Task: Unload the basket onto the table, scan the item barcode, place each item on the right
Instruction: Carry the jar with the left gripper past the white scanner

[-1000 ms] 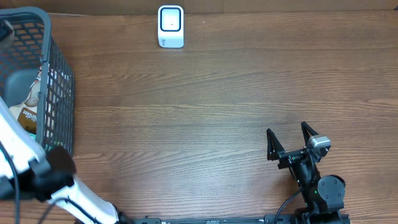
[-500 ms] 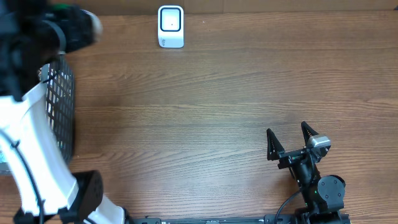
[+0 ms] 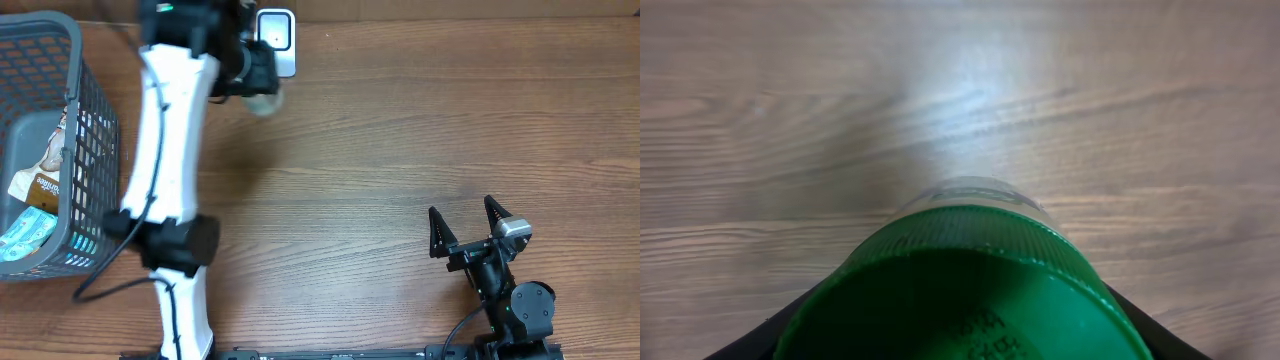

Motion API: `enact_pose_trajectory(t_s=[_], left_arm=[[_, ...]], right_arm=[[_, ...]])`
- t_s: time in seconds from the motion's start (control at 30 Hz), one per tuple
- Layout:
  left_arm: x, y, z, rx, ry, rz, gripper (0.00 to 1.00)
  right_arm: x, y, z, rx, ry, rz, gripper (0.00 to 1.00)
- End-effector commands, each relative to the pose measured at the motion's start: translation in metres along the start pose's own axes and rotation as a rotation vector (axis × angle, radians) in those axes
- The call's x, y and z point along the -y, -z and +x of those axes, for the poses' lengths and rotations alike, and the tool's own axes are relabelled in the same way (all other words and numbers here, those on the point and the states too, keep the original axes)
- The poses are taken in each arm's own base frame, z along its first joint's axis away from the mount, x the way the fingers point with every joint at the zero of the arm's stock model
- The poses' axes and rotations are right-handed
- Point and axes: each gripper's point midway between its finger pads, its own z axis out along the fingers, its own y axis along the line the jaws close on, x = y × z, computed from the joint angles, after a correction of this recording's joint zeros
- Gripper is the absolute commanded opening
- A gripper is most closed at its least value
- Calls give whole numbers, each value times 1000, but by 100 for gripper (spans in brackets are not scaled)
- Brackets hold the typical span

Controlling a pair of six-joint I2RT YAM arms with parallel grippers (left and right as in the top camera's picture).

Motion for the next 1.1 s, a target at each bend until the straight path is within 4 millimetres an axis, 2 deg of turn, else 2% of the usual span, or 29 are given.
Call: enact_pose_trajectory(t_s=[0.0, 0.23, 0.5, 0.77, 1.07], left_arm=[[19, -33, 4, -62, -42, -4, 35], [49, -106, 15, -162, -119, -44, 34], [83, -167, 28, -189, -223, -100, 34], [113, -197, 35, -165, -279, -94, 35], [117, -218, 30, -137, -260, -98, 35]], right_arm=[[1, 0, 1, 6, 0, 5, 100], [1, 0, 1, 6, 0, 5, 100], [1, 0, 1, 6, 0, 5, 100], [1, 0, 1, 6, 0, 5, 100], [1, 0, 1, 6, 0, 5, 100]])
